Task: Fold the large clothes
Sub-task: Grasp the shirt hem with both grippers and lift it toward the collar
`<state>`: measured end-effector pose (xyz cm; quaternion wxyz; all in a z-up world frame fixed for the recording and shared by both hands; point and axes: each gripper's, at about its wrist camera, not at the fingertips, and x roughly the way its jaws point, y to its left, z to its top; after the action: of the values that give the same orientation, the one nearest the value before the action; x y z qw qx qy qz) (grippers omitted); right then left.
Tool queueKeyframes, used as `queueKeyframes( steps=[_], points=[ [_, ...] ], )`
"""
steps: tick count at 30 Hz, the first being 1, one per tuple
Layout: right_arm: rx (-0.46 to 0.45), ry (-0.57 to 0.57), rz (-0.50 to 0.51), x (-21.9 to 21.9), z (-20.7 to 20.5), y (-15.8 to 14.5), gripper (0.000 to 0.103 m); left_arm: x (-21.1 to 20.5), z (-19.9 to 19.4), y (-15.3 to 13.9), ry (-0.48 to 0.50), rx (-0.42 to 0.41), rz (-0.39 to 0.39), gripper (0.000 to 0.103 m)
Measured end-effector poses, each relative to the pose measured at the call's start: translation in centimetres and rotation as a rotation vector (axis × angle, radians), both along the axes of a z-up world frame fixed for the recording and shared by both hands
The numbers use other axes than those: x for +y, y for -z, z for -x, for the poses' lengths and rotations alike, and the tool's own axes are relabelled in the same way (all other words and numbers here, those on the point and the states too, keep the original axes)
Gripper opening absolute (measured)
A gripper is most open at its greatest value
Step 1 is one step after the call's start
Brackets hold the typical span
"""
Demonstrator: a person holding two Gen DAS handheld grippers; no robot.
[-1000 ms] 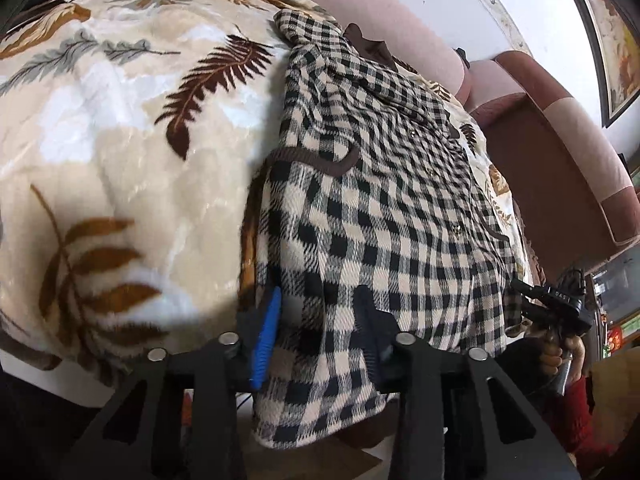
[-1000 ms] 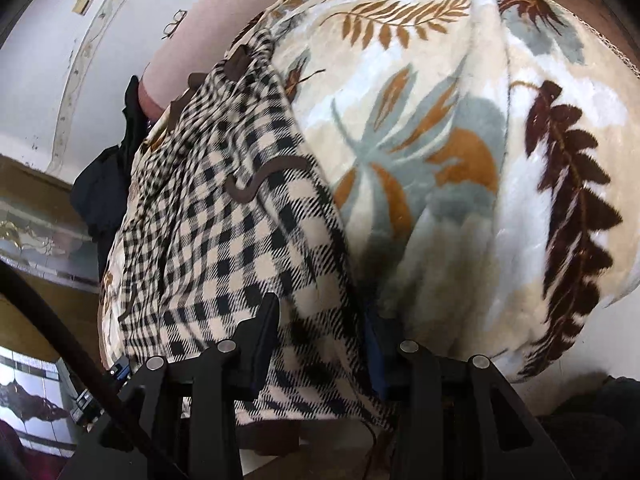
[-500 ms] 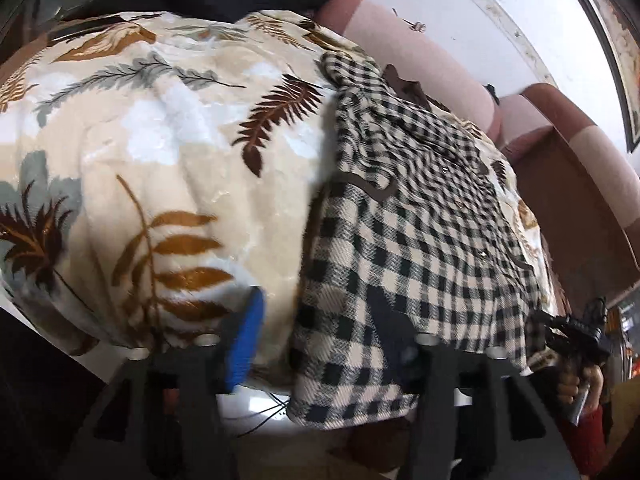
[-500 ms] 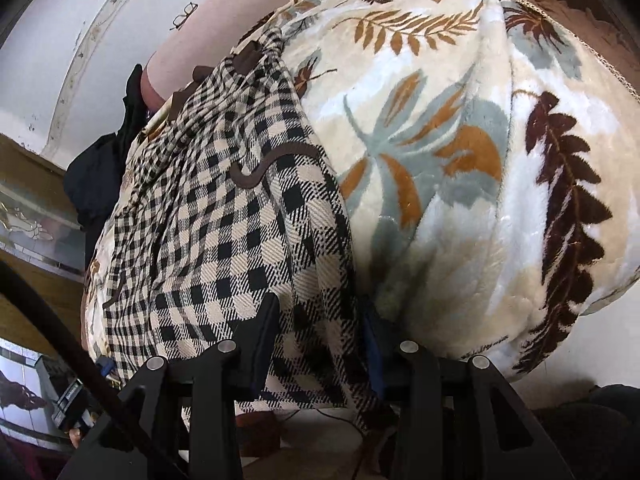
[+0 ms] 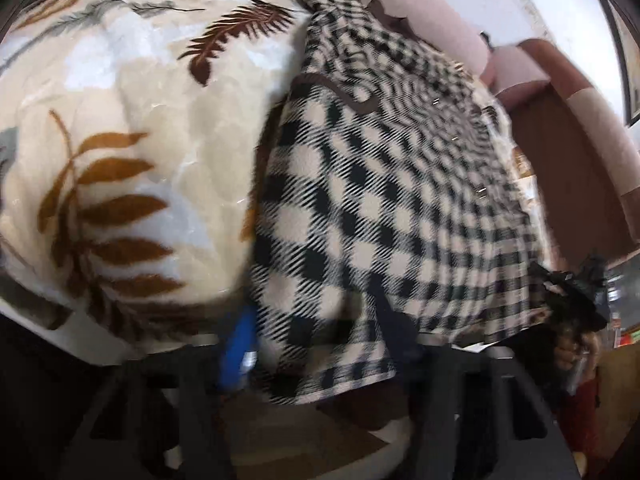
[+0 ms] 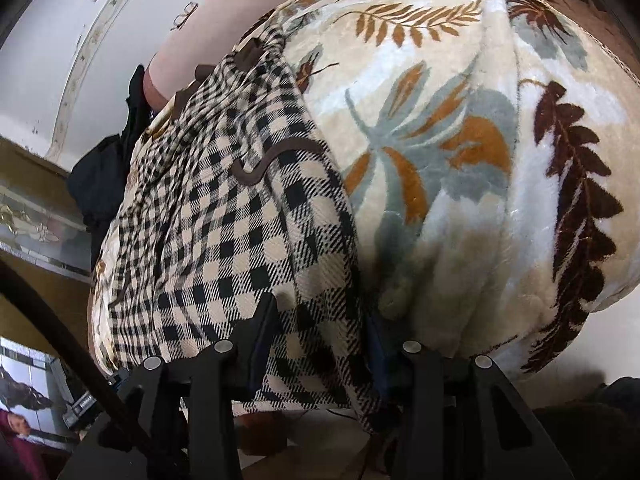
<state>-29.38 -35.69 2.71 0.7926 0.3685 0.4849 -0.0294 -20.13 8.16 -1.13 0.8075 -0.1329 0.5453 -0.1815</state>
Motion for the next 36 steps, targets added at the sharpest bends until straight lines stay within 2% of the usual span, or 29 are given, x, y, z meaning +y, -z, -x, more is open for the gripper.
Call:
queueKeyframes(
  steps=[1,2,3,5,6,7,10,14,18,25,31,36],
  points=[
    [0.000,-0.011,0.014,0.3,-0.1,-0.1,0.046,0.0,0.2,0.1,-0.007,-0.001,-0.027,0.021],
    [0.001,-0.023,0.031,0.5,-0.2,-0.2,0.046,0.2,0.3,0.1,-0.009,0.004,-0.007,0.011],
    [0.005,-0.039,0.048,0.9,-0.3,-0.3,0.046,0.4,0.4,0.0,-0.015,0.016,0.033,0.011],
    [0.015,-0.074,0.087,1.6,-0.6,-0.6,0.039,0.5,0.8,-0.5,-0.022,0.006,0.042,0.010],
    [0.024,-0.089,0.106,1.9,-0.8,-0.6,0.021,0.5,0.9,-0.7,-0.020,0.001,0.043,0.009],
    [0.033,-0.101,0.118,2.1,-0.9,-0.7,0.012,0.6,1.1,-1.1,-0.016,-0.004,0.049,0.009],
    [0.018,-0.120,0.100,2.1,-0.7,-1.6,0.010,0.8,1.3,-2.9,-0.004,-0.015,0.105,0.008],
    [-0.063,-0.136,0.031,1.4,-0.8,-4.4,0.009,1.4,0.8,-6.1,0.002,-0.063,0.164,0.005],
    [-0.150,-0.130,-0.022,0.3,-1.9,-7.1,0.009,1.4,-1.3,-8.9,-0.002,-0.098,0.210,0.004],
    [-0.239,-0.116,0.003,-0.3,-7.8,-10.4,0.009,-0.7,-8.3,-12.8,-0.024,-0.187,0.167,0.004],
    [-0.247,-0.119,0.050,0.0,-16.6,-11.4,0.009,-3.8,-17.5,-14.5,-0.044,-0.186,0.124,0.004],
    [-0.208,-0.110,0.134,-0.3,-25.6,-11.0,0.009,-6.0,-25.9,-15.0,-0.093,-0.178,0.062,0.004]
  ],
)
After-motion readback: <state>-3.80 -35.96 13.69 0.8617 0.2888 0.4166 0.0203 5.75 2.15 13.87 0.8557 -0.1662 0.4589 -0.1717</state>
